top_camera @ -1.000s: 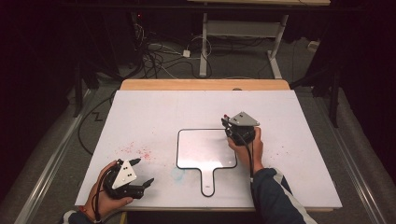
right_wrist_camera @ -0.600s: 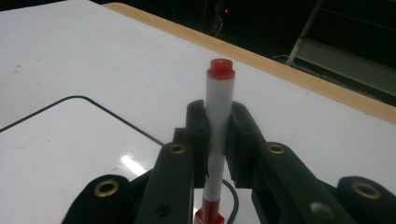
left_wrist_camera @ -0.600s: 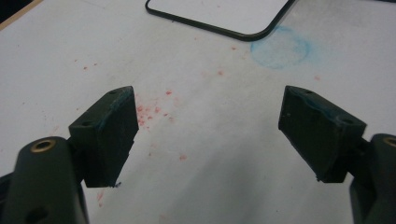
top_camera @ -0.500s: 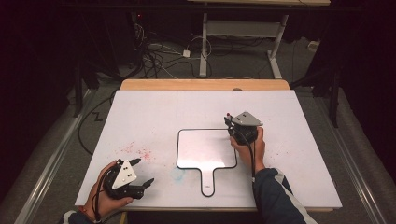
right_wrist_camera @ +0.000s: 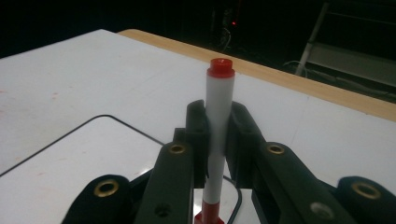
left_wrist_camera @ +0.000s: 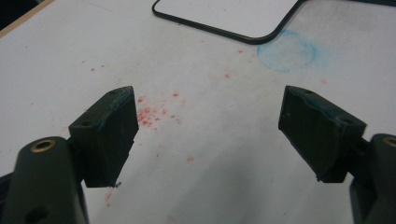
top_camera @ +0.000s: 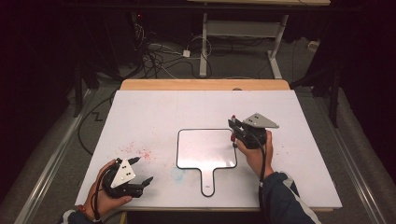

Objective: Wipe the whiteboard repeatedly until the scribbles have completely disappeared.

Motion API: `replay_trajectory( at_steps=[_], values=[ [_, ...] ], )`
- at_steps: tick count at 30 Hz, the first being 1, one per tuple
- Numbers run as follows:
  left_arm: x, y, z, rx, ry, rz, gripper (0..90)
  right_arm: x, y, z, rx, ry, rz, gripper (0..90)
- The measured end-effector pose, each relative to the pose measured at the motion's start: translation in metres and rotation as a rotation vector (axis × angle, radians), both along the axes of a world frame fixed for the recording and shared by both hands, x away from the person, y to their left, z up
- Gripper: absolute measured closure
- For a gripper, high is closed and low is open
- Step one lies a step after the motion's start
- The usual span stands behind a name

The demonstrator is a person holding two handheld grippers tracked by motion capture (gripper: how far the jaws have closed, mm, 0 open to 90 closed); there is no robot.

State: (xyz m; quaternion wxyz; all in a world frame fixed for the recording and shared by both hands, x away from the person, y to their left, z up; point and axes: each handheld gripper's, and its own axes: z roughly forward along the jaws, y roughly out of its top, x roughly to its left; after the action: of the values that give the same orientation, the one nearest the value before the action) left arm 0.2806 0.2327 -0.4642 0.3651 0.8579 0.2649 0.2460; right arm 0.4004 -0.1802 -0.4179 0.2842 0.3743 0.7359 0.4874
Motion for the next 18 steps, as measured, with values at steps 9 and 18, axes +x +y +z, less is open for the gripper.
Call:
replay_trajectory(
  at_steps=[9, 18],
  values=[
    [0.002, 0.004, 0.002, 0.001, -0.011, 0.013, 19.0, -0.034, -0.019, 0.016, 0.014, -0.002, 0.040, 81.3],
    [-0.001, 0.003, 0.002, 0.009, -0.011, 0.016, 19.0, -0.058, -0.040, 0.023, 0.021, 0.121, 0.043, 81.2]
  ],
)
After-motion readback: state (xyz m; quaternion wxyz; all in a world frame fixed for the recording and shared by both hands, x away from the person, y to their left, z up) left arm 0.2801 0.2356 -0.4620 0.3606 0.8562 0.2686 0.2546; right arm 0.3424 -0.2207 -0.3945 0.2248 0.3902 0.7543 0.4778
